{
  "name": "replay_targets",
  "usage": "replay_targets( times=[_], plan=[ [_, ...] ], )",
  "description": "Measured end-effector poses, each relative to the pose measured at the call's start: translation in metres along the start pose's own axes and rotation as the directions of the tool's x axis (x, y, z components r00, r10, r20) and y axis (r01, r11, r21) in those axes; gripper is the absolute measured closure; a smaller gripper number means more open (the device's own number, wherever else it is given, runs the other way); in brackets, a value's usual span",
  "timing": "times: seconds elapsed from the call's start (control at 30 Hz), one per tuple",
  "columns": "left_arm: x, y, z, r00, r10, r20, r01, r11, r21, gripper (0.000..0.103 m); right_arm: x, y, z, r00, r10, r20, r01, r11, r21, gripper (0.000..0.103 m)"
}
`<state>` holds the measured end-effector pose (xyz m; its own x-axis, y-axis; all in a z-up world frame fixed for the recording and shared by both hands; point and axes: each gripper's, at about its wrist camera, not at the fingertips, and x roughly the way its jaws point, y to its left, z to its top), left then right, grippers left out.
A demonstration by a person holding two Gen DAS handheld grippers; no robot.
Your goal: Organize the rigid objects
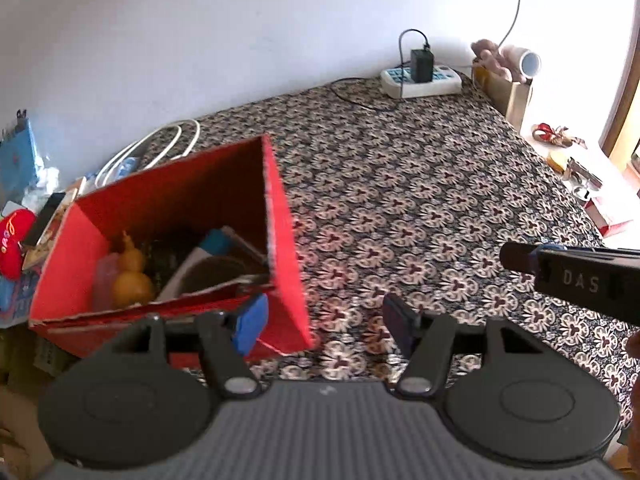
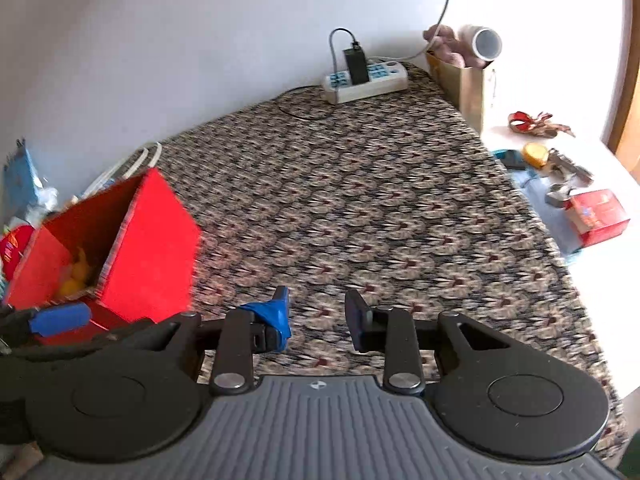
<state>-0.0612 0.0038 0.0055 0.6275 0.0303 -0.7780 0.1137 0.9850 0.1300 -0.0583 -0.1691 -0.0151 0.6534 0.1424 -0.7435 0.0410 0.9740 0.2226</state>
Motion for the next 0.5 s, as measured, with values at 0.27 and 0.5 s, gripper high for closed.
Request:
replay_targets(
  times=[0.27, 0.5],
  plan=[
    [0.008, -0.036, -0.001, 0.999, 0.026, -0.027, -0.025, 1.0, 0.017, 0.038, 0.0, -0.026, -0.005, 1.0, -0.028, -0.013, 0.028, 1.0, 0.0, 0.089],
    [0.015, -0.049, -0.001, 0.997, 0.062, -0.05, -0.062, 0.998, 0.012, 0.038, 0.002, -0.032, -0.007, 0.998, -0.051, -0.03, 0.05, 0.998, -0.029, 0.088]
  ],
)
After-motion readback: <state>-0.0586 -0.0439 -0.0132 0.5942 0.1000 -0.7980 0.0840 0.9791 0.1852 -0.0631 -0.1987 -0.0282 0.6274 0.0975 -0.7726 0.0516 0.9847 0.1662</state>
